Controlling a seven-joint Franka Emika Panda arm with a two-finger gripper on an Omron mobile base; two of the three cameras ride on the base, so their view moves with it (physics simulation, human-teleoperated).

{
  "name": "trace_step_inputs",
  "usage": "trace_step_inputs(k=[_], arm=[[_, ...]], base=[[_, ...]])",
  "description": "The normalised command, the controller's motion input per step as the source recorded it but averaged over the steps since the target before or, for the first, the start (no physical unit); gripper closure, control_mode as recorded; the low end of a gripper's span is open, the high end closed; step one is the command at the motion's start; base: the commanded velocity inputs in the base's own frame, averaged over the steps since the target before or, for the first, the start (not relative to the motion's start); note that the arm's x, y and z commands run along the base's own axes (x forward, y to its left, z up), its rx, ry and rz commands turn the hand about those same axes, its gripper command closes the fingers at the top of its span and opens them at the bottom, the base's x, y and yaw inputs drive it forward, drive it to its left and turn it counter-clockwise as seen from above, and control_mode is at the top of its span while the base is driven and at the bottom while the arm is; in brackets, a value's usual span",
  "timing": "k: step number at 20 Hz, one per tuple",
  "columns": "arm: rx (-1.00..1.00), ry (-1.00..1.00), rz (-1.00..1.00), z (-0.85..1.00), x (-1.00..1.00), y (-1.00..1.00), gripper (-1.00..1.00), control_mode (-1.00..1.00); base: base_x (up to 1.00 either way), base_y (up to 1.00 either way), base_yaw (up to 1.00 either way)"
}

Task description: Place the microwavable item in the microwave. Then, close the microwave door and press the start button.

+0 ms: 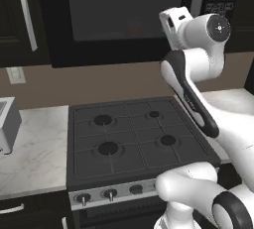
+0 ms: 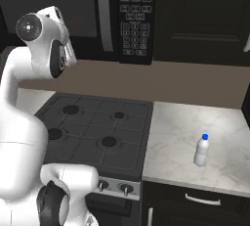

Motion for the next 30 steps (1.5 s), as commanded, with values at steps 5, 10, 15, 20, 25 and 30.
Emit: trace_step_inputs(k=[5, 10, 15, 20, 25, 30], arm=[[0.14, -0.23, 0.00, 0.00, -0.96, -0.65, -1.00, -1.00], [0.18, -0.10, 0.00, 0.00, -0.45, -0.99, -1.00, -1.00], [0.19, -0.01, 0.00, 0.00, -0.04, -0.92, -1.00, -1.00], [0.18, 0.01, 0.00, -0.05, 0.25, -0.65, -1.00, -1.00], [0.13, 0.01, 0.04, -0.30, 0.34, -0.34, -1.00, -1.00], [0.04, 0.00, 0.04, -0.42, 0.24, -0.04, -1.00, -1.00]], base=[[0.00, 0.00, 0.00], [0.00, 0.00, 0.00], [0.00, 0.00, 0.00], [0.00, 0.00, 0.00], [0.00, 0.00, 0.00], [0.00, 0.00, 0.00]])
